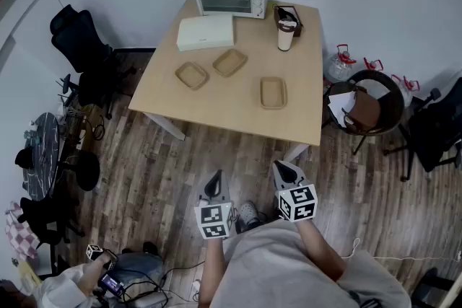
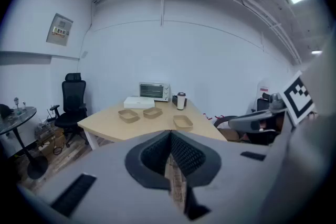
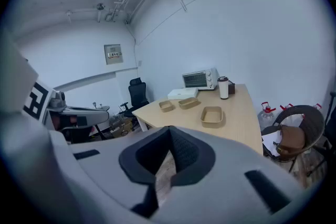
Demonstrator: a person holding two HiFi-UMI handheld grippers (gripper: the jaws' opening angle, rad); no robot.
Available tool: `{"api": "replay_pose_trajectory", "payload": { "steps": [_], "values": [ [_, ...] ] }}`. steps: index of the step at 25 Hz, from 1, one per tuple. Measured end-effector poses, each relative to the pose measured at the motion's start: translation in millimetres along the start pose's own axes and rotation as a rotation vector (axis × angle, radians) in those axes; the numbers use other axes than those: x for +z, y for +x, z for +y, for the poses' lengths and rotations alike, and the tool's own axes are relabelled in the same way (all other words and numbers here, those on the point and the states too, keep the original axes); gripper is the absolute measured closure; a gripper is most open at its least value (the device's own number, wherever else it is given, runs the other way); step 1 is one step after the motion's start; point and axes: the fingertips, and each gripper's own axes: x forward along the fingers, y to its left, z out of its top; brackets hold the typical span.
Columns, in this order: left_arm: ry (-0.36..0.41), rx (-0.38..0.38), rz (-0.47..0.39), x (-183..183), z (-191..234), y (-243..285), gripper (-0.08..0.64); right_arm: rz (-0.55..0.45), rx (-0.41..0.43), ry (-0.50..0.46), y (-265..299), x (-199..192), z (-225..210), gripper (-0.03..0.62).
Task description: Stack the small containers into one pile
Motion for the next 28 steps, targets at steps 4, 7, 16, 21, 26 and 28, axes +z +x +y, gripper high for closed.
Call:
{"api": "replay_pose_trajectory", "payload": {
  "steps": [4, 7, 16, 21, 26, 28],
  "values": [
    [-0.007, -0.01, 0.027, -14, -2, -3, 0.555, 0.009, 0.04, -0.019, 4, -9, 12, 0.591],
    [-0.015, -0.016, 0.022, -12, 4, 0, 0.555, 0.028, 0.05, -0.031, 9, -14, 17, 0.591],
    [-0.026, -0.046, 0.036, -25, 18, 4, 0.554, -0.048, 0.044, 0.127, 9, -10, 18, 0.591],
    [-0.036, -0.071, 0.088, -48, 18, 14, 0.554, -0.029, 0.052, 0.205, 11, -27, 14, 0.591],
    [-0.012, -0.08, 0.094, -50, 17, 33, 0.554, -0.006, 0.013, 0.212, 17, -32, -2, 0.591],
    [-0.016, -0.091, 0.096, -49, 15, 41, 0.554, 0.008, 0.006, 0.211, 22, -32, -8, 0.591]
  ]
}}
